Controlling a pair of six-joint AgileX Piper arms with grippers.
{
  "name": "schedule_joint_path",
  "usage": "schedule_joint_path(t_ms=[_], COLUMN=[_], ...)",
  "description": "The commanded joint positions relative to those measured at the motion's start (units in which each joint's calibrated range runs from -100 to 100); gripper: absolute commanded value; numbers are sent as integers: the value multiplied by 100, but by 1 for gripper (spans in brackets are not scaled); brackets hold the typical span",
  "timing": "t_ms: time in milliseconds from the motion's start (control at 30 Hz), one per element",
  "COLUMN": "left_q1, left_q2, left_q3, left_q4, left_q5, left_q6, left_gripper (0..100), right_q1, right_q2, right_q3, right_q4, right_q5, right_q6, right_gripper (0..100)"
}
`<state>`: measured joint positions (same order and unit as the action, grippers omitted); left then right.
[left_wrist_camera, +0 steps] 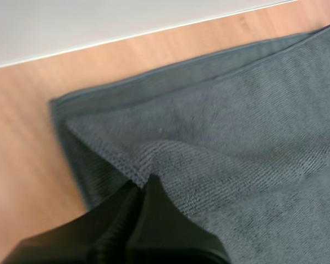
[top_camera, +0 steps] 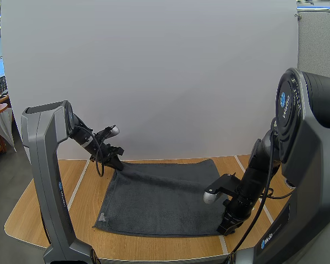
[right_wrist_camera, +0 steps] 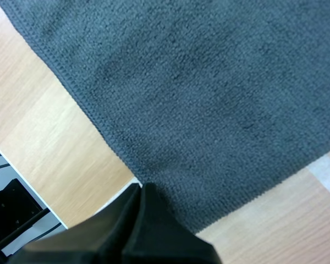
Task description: Fold the towel
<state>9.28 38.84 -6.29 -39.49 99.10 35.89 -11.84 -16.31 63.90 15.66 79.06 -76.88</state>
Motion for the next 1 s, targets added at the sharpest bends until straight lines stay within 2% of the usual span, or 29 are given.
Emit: schedule_joint_path(t_ms=[0, 167, 733, 800, 833, 967], left_q1=[185, 291, 268, 268, 268, 268], left_q2=[-17, -17, -17, -17, -17, -17], left_q3=[13, 13, 13, 13, 13, 13], left_q4=[104, 118, -156, -156, -156, -215], left_q5=[90, 90, 90, 90, 90, 90], left_q6=[-42, -42, 93, 93, 93, 147], left_gripper=[0, 0, 0, 10, 19, 70], right_q1=[-6, -6, -6, -6, -6, -6], right_q2=[-99, -97, -97, -97, -97, -97], right_q3=[45, 45, 45, 45, 45, 45], right_q4=[4, 39, 207, 207, 207, 207], right_q5=[81, 81, 81, 81, 81, 81], right_q6=[-42, -42, -42, -42, -42, -42], right_gripper=[0, 0, 0, 0, 0, 0])
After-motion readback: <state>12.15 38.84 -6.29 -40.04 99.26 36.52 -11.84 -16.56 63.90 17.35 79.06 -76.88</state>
